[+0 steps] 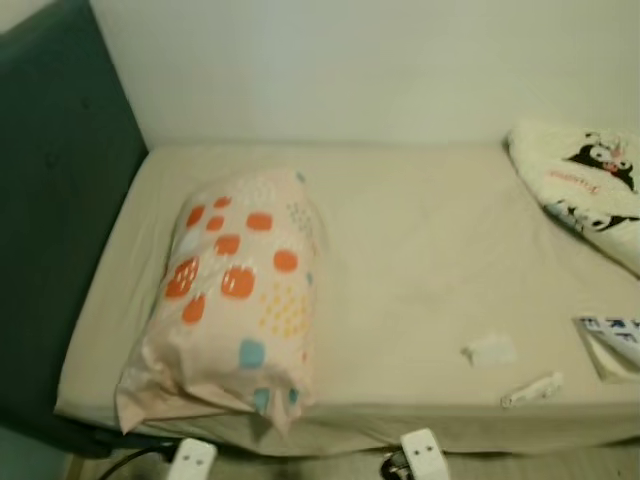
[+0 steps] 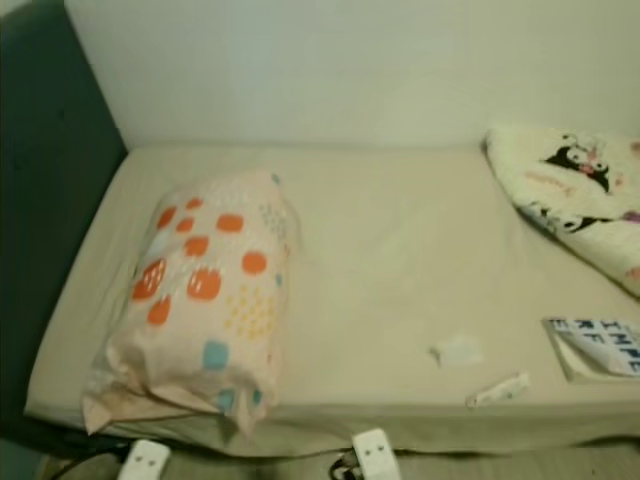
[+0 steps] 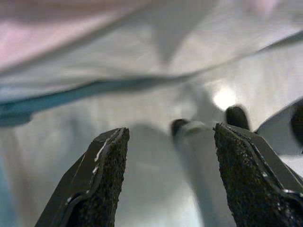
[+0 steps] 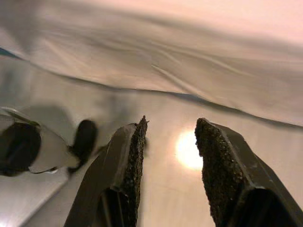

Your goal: Clean up the room

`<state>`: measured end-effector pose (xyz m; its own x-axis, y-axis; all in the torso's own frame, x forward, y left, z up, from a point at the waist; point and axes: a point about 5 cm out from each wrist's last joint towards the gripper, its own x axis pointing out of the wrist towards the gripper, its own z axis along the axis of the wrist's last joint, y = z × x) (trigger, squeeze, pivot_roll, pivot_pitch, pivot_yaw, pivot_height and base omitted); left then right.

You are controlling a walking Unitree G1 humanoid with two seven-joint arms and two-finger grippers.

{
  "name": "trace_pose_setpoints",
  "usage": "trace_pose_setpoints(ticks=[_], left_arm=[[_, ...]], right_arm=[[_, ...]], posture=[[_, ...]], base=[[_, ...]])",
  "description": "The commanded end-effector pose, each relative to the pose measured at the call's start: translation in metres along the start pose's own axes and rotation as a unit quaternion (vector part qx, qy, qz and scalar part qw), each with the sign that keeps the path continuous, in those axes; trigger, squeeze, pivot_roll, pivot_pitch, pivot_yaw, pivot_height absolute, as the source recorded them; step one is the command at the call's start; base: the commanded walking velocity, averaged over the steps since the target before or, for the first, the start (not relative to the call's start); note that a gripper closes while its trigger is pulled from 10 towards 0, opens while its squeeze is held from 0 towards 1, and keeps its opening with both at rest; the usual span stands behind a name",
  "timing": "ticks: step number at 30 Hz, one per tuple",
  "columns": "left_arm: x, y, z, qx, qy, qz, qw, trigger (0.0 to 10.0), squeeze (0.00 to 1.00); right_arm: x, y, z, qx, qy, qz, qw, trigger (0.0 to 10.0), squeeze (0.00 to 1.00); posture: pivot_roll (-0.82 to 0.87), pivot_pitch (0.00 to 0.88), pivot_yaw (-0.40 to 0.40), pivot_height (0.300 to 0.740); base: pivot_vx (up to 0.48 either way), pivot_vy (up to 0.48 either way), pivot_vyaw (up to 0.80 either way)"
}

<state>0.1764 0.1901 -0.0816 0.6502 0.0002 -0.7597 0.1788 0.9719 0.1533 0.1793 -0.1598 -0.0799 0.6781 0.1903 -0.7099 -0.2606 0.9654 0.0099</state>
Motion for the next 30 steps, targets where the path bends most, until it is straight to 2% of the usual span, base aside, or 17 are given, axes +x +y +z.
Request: trace_pose_setpoints(ticks=[1,30], left_arm=[[-0.0039,0.0013,-0.0141,0.003,0.023,0.000,1.000,10.0,0.00],[-0.0030,-0.0008,-0.0116,0.003,0.017,-0.003,1.000,10.0,0.00]], right_arm=[[-0.0015,0.0048,-0.0072,0.004,0.011,0.005,1.000,10.0,0.00],[-0.0021,0.0045,-0.0090,0.004,0.015,0.003,1.000,10.0,0.00]], posture=[[0.04,0.038,0.026,0.740],[0.04,0.042,0.028,0.740]], base=[[0.000,-0.349,0.00],[0.000,-0.317,0.00]])
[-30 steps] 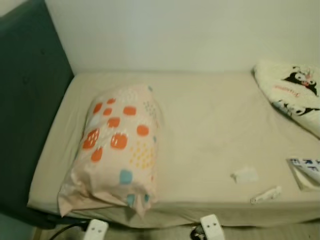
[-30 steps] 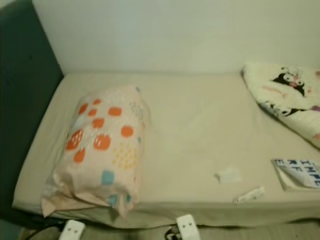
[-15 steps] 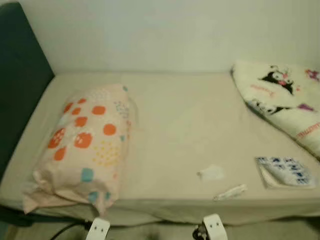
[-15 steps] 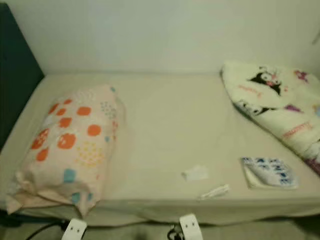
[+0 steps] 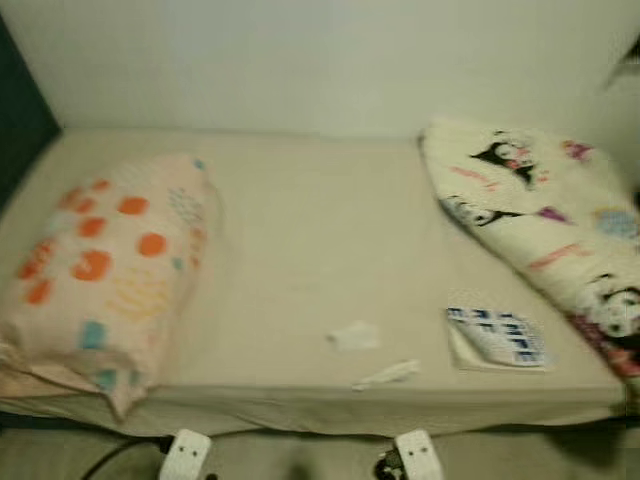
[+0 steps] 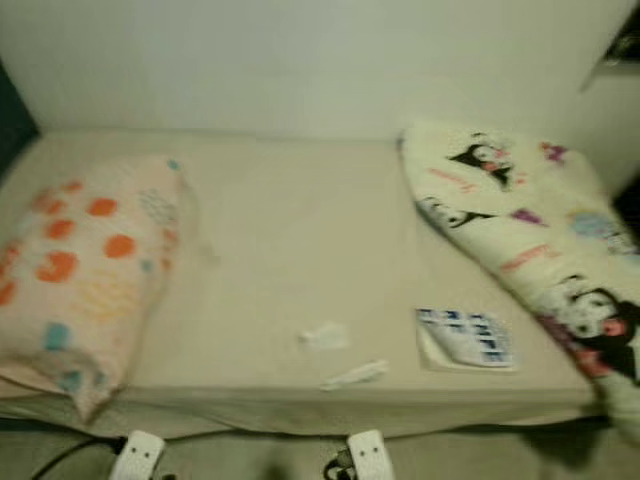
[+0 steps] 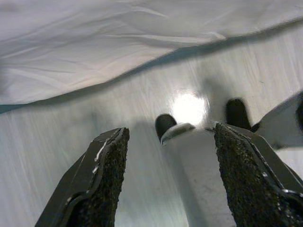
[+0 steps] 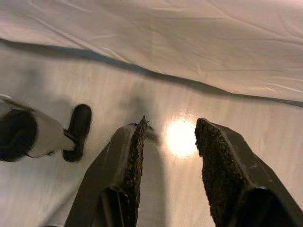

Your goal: Clean up the room

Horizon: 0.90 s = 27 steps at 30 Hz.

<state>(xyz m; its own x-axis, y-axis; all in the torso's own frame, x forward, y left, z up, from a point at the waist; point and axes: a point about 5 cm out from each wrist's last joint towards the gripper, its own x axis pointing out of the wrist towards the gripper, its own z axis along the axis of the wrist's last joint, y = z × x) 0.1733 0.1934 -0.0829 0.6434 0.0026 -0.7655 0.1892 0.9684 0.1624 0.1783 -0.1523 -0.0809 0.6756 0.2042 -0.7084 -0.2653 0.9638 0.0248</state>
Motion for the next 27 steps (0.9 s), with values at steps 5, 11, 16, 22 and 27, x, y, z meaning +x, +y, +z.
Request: trace_pose_setpoints(ticks=[5,11,16,22,27], left_arm=[[-0.002,-0.003,-0.008,-0.005,0.013,-0.003,1.000,10.0,0.00],[-0.002,-0.003,-0.010,-0.019,0.017,0.003,1.000,10.0,0.00],[-0.002,-0.002,-0.009,-0.023,0.012,0.006,1.000,10.0,0.00],[-0.002,0.004,-0.003,-0.014,-0.005,0.014,1.000,10.0,0.00],[0.001,0.015,0.015,0.008,-0.041,0.028,0.999,10.0,0.00]], right_arm=[[-0.004,-0.003,-0.009,0.000,0.016,-0.004,1.000,10.0,0.00],[-0.004,-0.003,-0.009,0.000,0.016,-0.005,1.000,10.0,0.00],[-0.004,-0.005,-0.008,0.003,0.010,-0.011,1.000,10.0,0.00],[0.001,-0.014,0.016,0.039,-0.050,-0.035,0.997,10.0,0.00],[0.004,-0.020,0.038,0.066,-0.099,-0.050,0.992,10.0,0.00]], posture=[[0.04,0.042,0.028,0.740],[0.04,0.045,0.028,0.740],[0.04,0.045,0.028,0.740],[0.04,0.048,0.028,0.740],[0.03,0.049,0.028,0.740]], base=[[0.000,-0.292,0.00],[0.000,0.000,0.00],[0.000,0.000,0.00],[0.000,0.167,0.00],[0.000,0.000,0.00]])
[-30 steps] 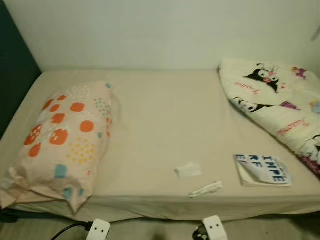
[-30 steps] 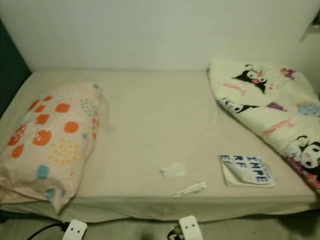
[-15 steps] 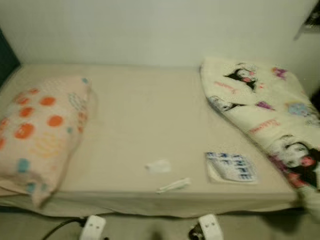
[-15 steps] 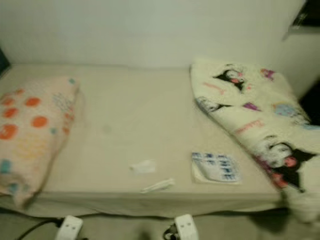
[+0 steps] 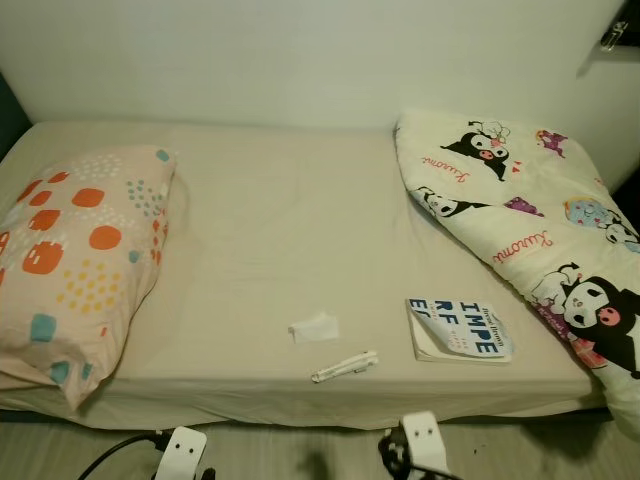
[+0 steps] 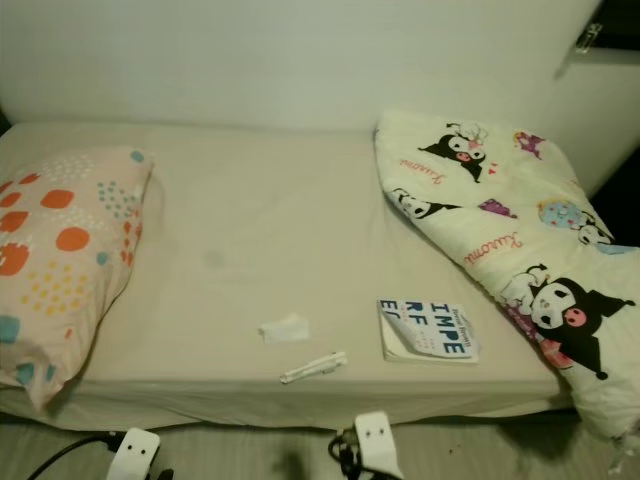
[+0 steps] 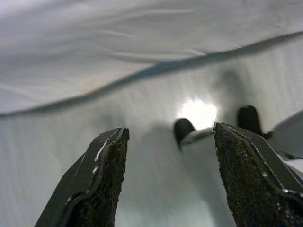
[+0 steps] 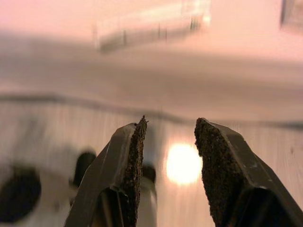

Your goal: Clean up the room

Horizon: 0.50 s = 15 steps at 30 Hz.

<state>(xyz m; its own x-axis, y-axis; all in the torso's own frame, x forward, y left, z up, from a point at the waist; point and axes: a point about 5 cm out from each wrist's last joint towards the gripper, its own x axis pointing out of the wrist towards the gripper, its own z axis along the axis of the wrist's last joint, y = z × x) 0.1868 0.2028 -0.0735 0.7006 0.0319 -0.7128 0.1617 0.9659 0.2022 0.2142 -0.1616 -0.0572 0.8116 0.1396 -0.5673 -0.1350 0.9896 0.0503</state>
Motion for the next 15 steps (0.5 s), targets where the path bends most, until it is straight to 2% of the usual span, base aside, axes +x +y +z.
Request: trace_pose_setpoints(ticks=[1,3,5,6,7,9,10,11,15], left_arm=[[0.005,0.009,0.026,0.035,-0.059,0.003,0.998,10.0,0.00],[0.008,0.013,0.048,0.064,-0.096,0.000,0.993,10.0,0.00],[0.008,0.013,0.048,0.064,-0.096,0.000,0.993,10.0,0.00],[0.009,0.015,0.061,0.067,-0.117,-0.001,0.991,10.0,0.00],[0.009,0.015,0.061,0.067,-0.117,-0.001,0.991,10.0,0.00],[0.012,0.021,0.106,0.046,-0.182,0.006,0.982,10.0,0.00],[0.012,0.021,0.106,0.046,-0.182,0.006,0.982,10.0,0.00],[0.011,0.022,0.133,0.036,-0.223,0.007,0.974,10.0,0.00],[0.009,0.019,0.144,0.041,-0.245,0.000,0.969,10.0,0.00]], right_arm=[[0.003,-0.004,0.012,0.043,-0.033,-0.020,0.998,10.0,0.00],[0.006,-0.005,0.020,0.066,-0.049,-0.026,0.996,10.0,0.00],[0.006,-0.005,0.020,0.066,-0.049,-0.026,0.996,10.0,0.00],[0.008,-0.005,0.025,0.076,-0.057,-0.029,0.995,10.0,0.00],[0.008,-0.005,0.025,0.076,-0.057,-0.029,0.995,10.0,0.00],[0.012,-0.004,0.038,0.089,-0.081,-0.035,0.992,10.0,0.00],[0.012,-0.004,0.038,0.089,-0.081,-0.035,0.992,10.0,0.00],[0.014,-0.002,0.046,0.095,-0.097,-0.037,0.990,10.0,0.00],[0.015,-0.001,0.050,0.099,-0.106,-0.038,0.989,10.0,0.00]], posture=[[0.03,0.051,0.028,0.740],[0.03,0.053,0.027,0.740],[0.03,0.053,0.027,0.740],[0.04,0.055,0.027,0.740],[0.04,0.055,0.027,0.740],[0.03,0.066,0.032,0.740],[0.03,0.066,0.032,0.740],[0.03,0.066,0.032,0.740],[0.03,0.070,0.037,0.740]], base=[[0.000,0.000,0.00],[0.000,0.000,0.00],[0.000,0.000,0.00],[0.000,0.000,0.00],[0.000,0.000,0.00],[0.000,0.000,0.00],[0.000,0.000,0.00],[0.000,0.000,0.00],[0.000,0.000,0.00]])
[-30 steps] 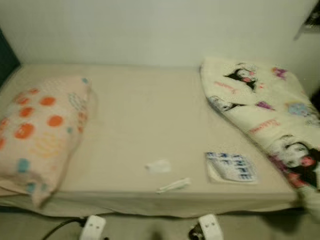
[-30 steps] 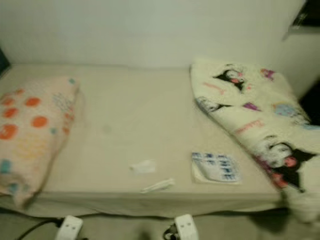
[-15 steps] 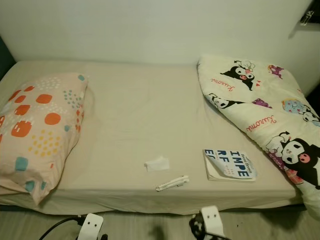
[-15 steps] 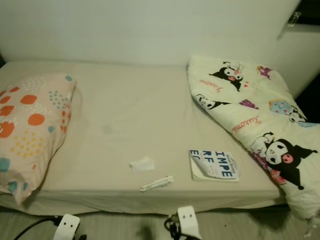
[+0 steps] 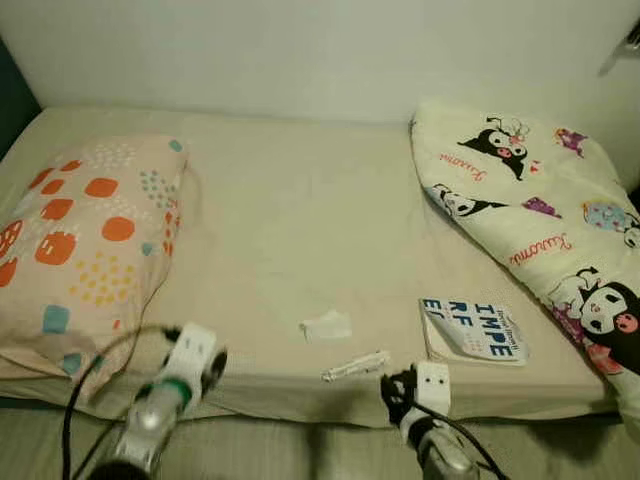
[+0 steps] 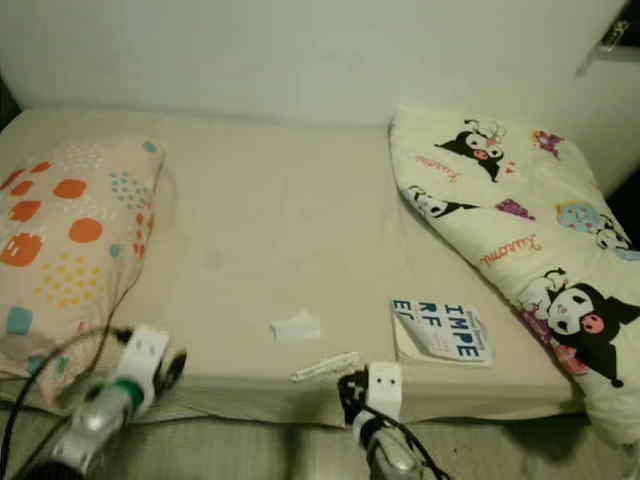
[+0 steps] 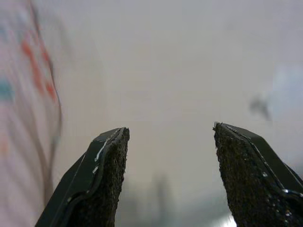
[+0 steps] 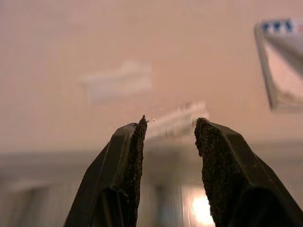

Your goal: Clean up the room

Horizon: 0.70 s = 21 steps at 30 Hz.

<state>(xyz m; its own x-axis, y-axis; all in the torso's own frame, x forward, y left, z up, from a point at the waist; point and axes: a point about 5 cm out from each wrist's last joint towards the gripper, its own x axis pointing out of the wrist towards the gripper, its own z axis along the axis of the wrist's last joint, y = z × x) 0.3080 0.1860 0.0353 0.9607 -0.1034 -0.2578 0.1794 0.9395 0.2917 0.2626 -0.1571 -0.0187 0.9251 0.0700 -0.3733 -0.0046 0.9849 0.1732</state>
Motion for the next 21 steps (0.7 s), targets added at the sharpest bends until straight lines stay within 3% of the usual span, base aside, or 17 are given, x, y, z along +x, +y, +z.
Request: trace_pose_setpoints(ticks=[1,9,21], left_arm=[[-0.006,-0.012,-0.011,-0.007,0.014,-0.021,1.000,10.0,0.00],[-0.010,-0.029,-0.005,-0.010,-0.011,-0.048,0.999,10.0,0.00],[-0.013,-0.022,-0.005,-0.001,-0.012,-0.049,0.999,10.0,0.00]], right_arm=[[-0.004,-0.002,-0.007,0.009,0.005,-0.015,1.000,10.0,0.00],[-0.005,-0.002,-0.005,0.002,-0.004,-0.017,1.000,10.0,0.00],[-0.002,-0.003,0.003,-0.002,-0.018,-0.014,1.000,10.0,0.00]], posture=[[0.03,0.070,0.037,0.735],[0.03,0.070,0.040,0.695],[0.03,0.075,0.038,0.655]], base=[[0.000,0.000,0.00],[0.000,0.000,0.00],[0.000,0.000,0.00]])
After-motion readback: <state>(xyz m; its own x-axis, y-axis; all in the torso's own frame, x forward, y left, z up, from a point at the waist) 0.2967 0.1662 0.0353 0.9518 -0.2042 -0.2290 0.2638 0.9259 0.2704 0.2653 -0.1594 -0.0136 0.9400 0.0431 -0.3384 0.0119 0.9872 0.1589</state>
